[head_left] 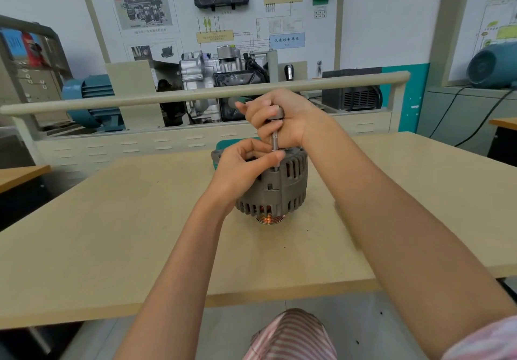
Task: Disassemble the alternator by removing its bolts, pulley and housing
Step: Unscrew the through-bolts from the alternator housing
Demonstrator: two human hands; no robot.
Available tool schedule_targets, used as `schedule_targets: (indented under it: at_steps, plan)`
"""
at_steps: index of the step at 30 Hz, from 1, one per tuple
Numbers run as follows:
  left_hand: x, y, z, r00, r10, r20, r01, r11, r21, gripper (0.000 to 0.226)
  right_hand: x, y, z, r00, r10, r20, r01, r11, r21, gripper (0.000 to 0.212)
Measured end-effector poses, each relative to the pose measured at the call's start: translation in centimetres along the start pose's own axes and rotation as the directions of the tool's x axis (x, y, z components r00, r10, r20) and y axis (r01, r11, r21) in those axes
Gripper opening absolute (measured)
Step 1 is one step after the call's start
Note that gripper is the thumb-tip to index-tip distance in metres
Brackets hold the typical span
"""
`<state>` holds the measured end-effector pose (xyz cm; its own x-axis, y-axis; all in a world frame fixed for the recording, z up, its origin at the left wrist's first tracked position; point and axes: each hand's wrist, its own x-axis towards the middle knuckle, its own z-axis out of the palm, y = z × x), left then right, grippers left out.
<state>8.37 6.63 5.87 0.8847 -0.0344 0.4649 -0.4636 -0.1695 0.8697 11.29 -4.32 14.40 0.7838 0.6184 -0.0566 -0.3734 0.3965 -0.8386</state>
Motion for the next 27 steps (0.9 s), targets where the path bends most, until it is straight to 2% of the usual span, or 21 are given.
schedule_targets:
  at_steps: [2,4,5,7,8,9,10,12,15,17,19,21,22,24,27]
  plan:
    - [0.0,-0.1,0.1,1.0,0.011,-0.005,-0.011,1.0,0.002,0.01,-0.2,0.2,0.2,0.998,-0.042,-0.052,0.044,0.999,0.033,0.024]
    - [0.0,-0.1,0.2,1.0,0.022,-0.005,-0.022,1.0,0.003,0.009,-0.1,0.7,0.5,0.965,-0.168,-0.203,0.185,0.98,0.069,0.026]
    - [-0.1,-0.2,0.2,1.0,0.028,-0.006,-0.028,1.0,0.005,0.009,0.0,1.1,0.7,0.919,-0.251,-0.302,0.283,0.957,0.065,0.026]
    - [-0.1,-0.2,0.3,0.999,0.039,-0.011,-0.039,0.999,0.017,0.013,0.3,1.8,1.1,0.774,-0.412,-0.481,0.474,0.881,0.007,0.027]
    - [-0.1,-0.2,0.3,0.999,0.042,-0.015,-0.042,0.999,0.024,0.015,0.6,2.0,1.2,0.715,-0.453,-0.532,0.527,0.85,-0.016,0.035]
    - [-0.1,-0.2,0.3,0.999,0.044,-0.016,-0.043,0.999,0.027,0.017,0.7,2.1,1.1,0.692,-0.46,-0.556,0.538,0.843,-0.028,0.043]
    - [-0.1,-0.2,0.3,0.999,0.042,-0.013,-0.041,0.999,0.026,0.015,0.7,2.1,1.3,0.707,-0.448,-0.548,0.514,0.857,-0.038,0.043]
    - [0.0,-0.2,0.2,1.0,0.03,0.008,-0.03,0.999,0.022,0.009,0.4,1.8,1.5,0.799,-0.385,-0.461,0.401,0.914,-0.069,0.027]
    - [0.0,0.0,0.1,1.0,0.01,0.027,-0.01,1.0,0.011,0.007,0.4,0.8,1.1,0.925,-0.245,-0.289,0.235,0.969,-0.071,0.028]
    - [0.0,0.1,0.2,1.0,-0.002,0.006,0.002,1.0,0.002,0.009,0.5,0.3,0.5,0.977,-0.139,-0.159,0.137,0.99,-0.024,0.026]
    - [0.1,0.2,0.3,1.0,-0.01,-0.008,0.01,1.0,0.022,0.01,0.2,0.1,0.2,0.998,-0.051,-0.039,0.05,0.999,-0.015,0.022]
    - [0.1,0.2,0.4,1.0,-0.011,-0.007,0.011,0.999,0.03,0.012,-0.1,0.2,0.2,0.999,-0.042,-0.019,0.042,0.999,-0.002,0.021]
    - [0.1,0.3,0.4,1.0,-0.009,-0.004,0.009,0.999,0.031,0.012,-0.2,0.3,0.3,0.996,-0.071,-0.06,0.072,0.997,0.018,0.023]
    - [0.1,0.3,0.4,1.0,0.003,-0.001,-0.003,0.999,0.039,0.013,-0.1,0.9,0.7,0.953,-0.196,-0.23,0.204,0.979,0.01,0.026]
    - [0.0,0.3,0.5,1.0,0.02,-0.008,-0.02,0.998,0.063,0.017,0.4,2.2,1.4,0.743,-0.477,-0.469,0.47,0.871,-0.14,0.021]
